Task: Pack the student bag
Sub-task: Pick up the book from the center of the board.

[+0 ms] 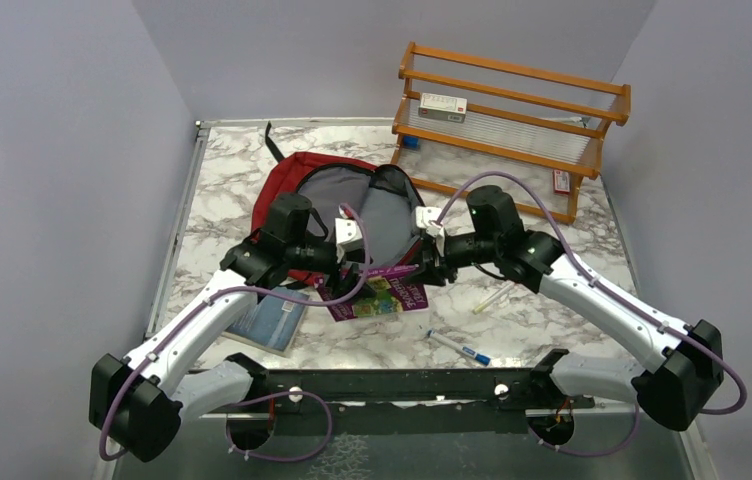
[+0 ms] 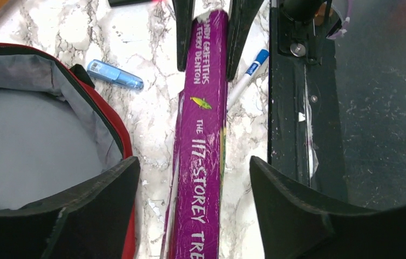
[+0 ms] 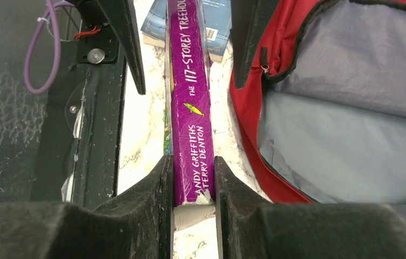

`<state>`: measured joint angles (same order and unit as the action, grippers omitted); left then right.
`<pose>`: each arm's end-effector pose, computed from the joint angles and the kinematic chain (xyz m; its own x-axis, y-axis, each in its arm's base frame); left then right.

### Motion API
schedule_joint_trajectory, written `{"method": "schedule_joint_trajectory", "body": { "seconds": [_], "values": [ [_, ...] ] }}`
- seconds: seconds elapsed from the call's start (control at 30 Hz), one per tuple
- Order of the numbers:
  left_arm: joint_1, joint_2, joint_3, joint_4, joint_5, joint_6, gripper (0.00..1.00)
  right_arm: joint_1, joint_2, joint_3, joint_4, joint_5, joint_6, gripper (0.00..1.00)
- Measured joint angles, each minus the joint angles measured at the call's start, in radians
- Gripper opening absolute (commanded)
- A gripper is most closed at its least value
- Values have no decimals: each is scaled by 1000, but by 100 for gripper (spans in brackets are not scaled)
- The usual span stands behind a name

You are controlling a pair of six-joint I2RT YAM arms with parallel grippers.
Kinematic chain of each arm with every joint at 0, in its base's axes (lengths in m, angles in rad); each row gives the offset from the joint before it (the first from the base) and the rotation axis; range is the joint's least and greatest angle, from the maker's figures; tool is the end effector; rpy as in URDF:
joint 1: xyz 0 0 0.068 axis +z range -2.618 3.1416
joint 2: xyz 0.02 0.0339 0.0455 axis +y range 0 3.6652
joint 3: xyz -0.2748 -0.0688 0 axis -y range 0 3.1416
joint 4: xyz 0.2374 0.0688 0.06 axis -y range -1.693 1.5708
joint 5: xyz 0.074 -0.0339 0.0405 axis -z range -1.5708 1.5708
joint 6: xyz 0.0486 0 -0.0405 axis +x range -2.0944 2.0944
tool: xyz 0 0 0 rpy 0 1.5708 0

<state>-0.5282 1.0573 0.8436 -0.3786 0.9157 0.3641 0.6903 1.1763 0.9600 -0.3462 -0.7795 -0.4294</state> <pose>0.1669 -0.1420 0.3033 -0.1389 0.3322 -0.9329 0.9896 0.0817 -0.1182 0.1718 0.1861 0.3169 0.0056 -0.3795 -0.9252 -0.9999 0.0130 -0.0113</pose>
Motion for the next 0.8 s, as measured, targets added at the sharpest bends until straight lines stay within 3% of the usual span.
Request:
{"method": "schedule_joint_trajectory", "body": {
  "seconds": [0.2, 0.33, 0.4, 0.47, 0.57, 0.8],
  "values": [
    [-23, 11, 0, -22, -20, 10, 47, 0, -37, 0, -2, 18, -15, 1],
    [-34, 14, 5, -30, -36, 20, 21, 0, -55, 0, -6, 30, -17, 2],
    [-35, 15, 11, -34, -38, 25, 1, 0, -66, 0, -8, 30, -19, 8],
    [-43, 13, 17, -35, -31, 42, 0, -3, -83, 0, -14, 27, -17, 16],
    [-49, 11, 32, -35, -31, 59, 0, -3, -117, -10, -6, 29, -12, 36],
    [-54, -46, 37, -47, -39, 93, 0, -3, -231, -89, 117, 28, 62, 59]
  ]
}}
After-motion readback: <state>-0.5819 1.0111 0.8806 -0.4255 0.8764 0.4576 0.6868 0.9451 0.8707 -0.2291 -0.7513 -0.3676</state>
